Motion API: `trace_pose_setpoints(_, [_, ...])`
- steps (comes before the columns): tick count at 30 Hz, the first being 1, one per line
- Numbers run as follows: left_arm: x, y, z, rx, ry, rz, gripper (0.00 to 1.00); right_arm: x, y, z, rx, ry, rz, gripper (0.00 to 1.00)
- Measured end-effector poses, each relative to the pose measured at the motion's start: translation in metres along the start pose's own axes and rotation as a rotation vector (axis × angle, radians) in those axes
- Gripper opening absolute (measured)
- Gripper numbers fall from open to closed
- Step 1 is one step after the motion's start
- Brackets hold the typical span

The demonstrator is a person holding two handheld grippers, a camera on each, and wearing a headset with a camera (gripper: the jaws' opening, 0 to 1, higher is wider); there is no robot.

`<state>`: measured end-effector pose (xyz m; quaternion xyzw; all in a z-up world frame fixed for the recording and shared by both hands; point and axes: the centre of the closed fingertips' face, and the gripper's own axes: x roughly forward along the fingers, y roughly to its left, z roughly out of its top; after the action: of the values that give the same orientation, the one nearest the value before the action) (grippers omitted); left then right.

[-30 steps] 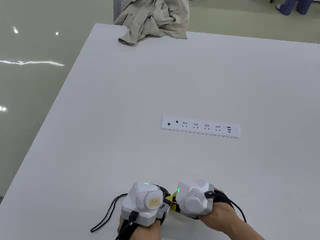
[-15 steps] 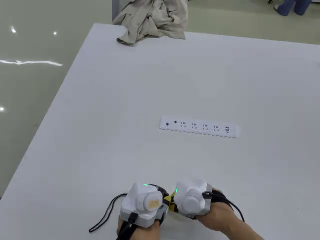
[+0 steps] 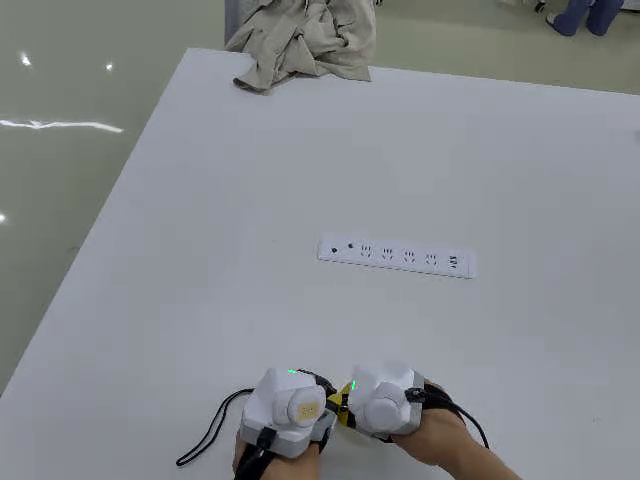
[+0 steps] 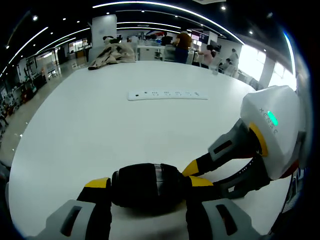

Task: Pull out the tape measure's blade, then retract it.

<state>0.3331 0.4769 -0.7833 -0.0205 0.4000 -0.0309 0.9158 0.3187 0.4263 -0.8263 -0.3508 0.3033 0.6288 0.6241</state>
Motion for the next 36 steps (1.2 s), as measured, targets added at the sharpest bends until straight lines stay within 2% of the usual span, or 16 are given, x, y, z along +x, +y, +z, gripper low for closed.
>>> trace_pose_setpoints(12, [-0.001, 0.000, 0.002, 0.000, -0.005, -0.006, 0.58, -0.001, -0.001, -0.001, 0.000, -0.008, -0.017, 0.16])
trace_pose_setpoints(21, [-0.002, 0.000, 0.002, 0.000, -0.004, -0.003, 0.58, 0.000, 0.000, 0.000, -0.002, -0.011, -0.012, 0.16])
trace_pose_setpoints(27, [-0.003, 0.000, 0.002, 0.003, -0.002, -0.005, 0.58, -0.001, -0.001, 0.000, 0.020, -0.017, -0.021, 0.16])
trace_pose_setpoints(31, [-0.002, 0.000, 0.000, 0.014, 0.000, -0.009, 0.58, -0.002, -0.001, -0.001, 0.038, -0.020, -0.027, 0.17])
trace_pose_setpoints(36, [-0.003, 0.001, -0.009, 0.016, 0.017, -0.010, 0.59, -0.004, -0.002, -0.005, 0.060, -0.021, -0.038, 0.22])
